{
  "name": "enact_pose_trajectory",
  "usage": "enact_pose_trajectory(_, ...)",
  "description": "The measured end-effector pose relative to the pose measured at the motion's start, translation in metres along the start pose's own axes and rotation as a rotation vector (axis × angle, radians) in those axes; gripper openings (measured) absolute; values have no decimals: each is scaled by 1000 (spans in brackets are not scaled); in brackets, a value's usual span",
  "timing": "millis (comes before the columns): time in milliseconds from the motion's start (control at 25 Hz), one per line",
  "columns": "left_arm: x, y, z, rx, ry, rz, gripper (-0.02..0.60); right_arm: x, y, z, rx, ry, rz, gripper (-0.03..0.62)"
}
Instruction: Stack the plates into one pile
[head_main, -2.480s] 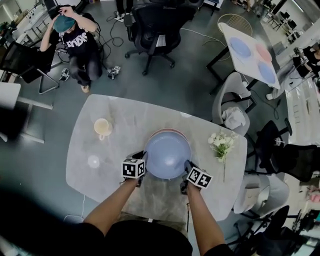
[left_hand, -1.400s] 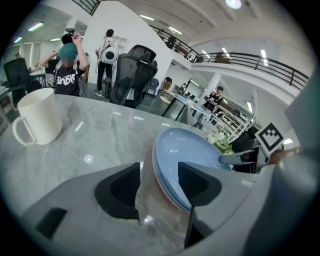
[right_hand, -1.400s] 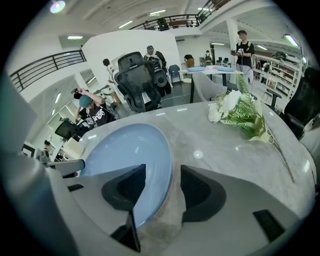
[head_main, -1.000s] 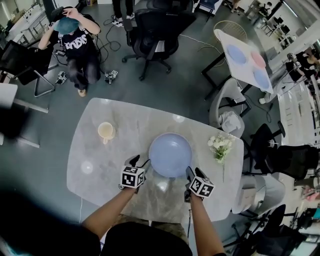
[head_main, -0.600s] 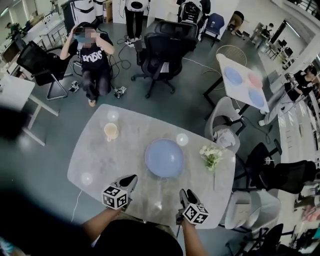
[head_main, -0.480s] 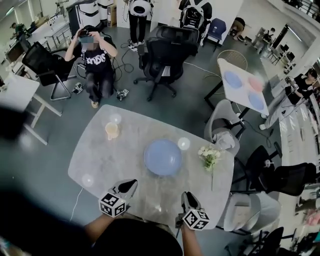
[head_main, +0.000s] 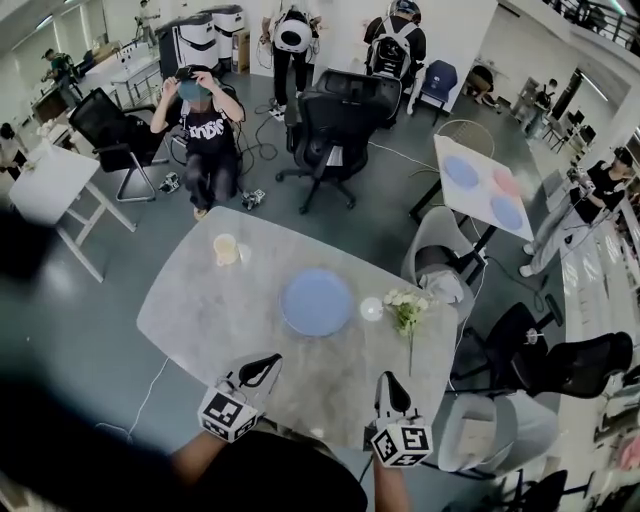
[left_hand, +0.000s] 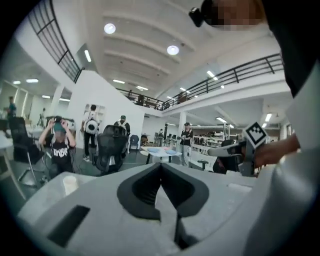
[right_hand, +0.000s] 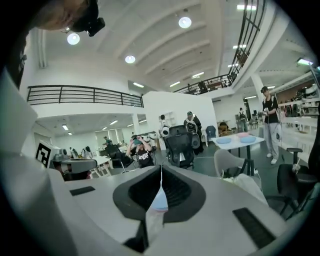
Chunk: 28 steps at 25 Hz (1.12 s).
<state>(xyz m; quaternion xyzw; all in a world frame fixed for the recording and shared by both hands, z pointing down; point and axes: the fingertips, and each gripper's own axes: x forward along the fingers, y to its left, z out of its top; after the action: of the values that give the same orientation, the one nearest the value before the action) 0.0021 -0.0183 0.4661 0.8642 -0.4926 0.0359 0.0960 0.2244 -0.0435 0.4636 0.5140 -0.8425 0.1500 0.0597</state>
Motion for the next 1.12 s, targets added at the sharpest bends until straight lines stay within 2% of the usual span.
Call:
enact_pose_trajectory(80,-4,-12,8,38,-22,10,15,-10,-7,9,-23,-38,-11,17)
enact_pose_trajectory(280,-15,-21,23,-32,-59,59,17,-30,-8,10,-36,-43,-11,17)
enact_pose_trajectory(520,-23,-27,32,-36,-78,81,15,-46,-13,14,-69,-35,-21,12)
enact_pose_trajectory(1120,-34,-28,21,-51,-52,107,15,-43,9,16,-100,-46,-3,12)
